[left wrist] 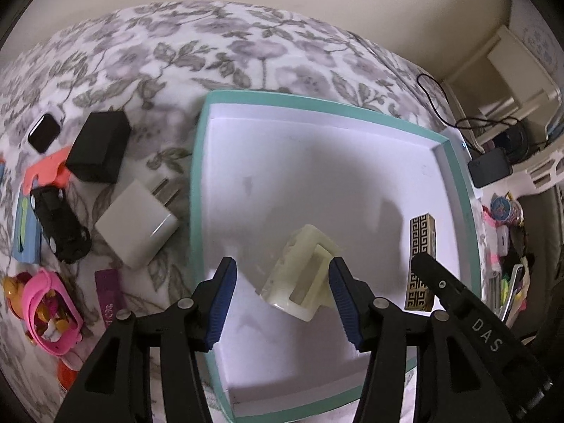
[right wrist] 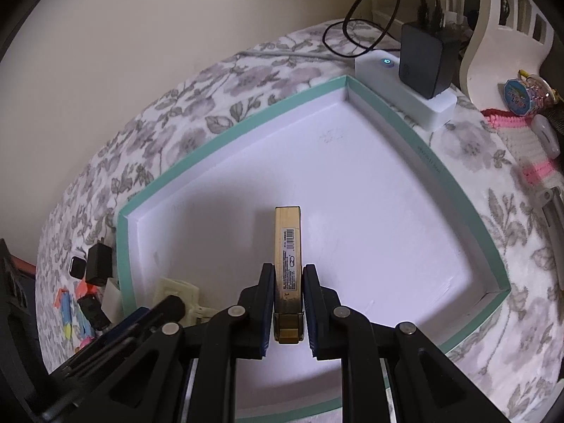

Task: Organize rigid objects
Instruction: 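Carry the clip with the left tool into the tray while the right tool carries the harmonica there, then open the left tool to release the clip while the right tool releases the harmonica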

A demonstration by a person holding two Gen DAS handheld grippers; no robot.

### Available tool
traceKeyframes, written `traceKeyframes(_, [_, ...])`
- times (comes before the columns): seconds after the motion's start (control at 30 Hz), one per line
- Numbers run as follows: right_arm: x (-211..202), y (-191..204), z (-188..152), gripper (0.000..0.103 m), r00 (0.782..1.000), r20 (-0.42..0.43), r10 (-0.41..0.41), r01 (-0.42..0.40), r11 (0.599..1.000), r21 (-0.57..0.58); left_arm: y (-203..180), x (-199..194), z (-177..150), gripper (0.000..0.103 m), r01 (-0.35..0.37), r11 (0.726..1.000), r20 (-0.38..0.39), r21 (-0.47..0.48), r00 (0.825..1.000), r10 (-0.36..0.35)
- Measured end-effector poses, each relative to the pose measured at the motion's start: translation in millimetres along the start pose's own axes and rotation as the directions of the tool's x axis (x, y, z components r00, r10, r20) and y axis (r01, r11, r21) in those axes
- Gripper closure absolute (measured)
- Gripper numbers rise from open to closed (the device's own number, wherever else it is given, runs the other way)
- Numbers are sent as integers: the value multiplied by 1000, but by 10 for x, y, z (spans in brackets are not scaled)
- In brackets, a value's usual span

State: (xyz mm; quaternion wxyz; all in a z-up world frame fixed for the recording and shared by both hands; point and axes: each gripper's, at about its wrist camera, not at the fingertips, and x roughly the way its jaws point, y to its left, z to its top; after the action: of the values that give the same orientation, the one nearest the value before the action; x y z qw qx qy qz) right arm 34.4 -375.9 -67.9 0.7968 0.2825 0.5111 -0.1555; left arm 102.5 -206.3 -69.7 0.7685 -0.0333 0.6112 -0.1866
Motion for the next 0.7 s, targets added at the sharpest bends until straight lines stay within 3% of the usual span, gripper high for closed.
traceKeyframes(0.23, [69, 36, -27, 85, 999, -33, -9, 8, 1000, -21, -19, -20, -5, 47, -7, 1000, -14, 14, 1000, 7])
traceKeyframes(0.37, [58, 24, -23, 84, 999, -33, -17, 17, 1000, -17, -43, -43, 8, 37, 11, 1000, -26, 9, 1000, -11])
traceKeyframes(0.47, [-19, 45, 1, 84, 1000, -10, -25, 25, 999, -28, -67, -115, 28, 29, -5, 1000, -4, 18, 1000, 6])
traceKeyframes(0.7, [-316, 117, 41, 79, 996, 83, -27, 32, 998, -56, 53, -369, 83, 26, 1, 1000, 77, -23, 997, 1])
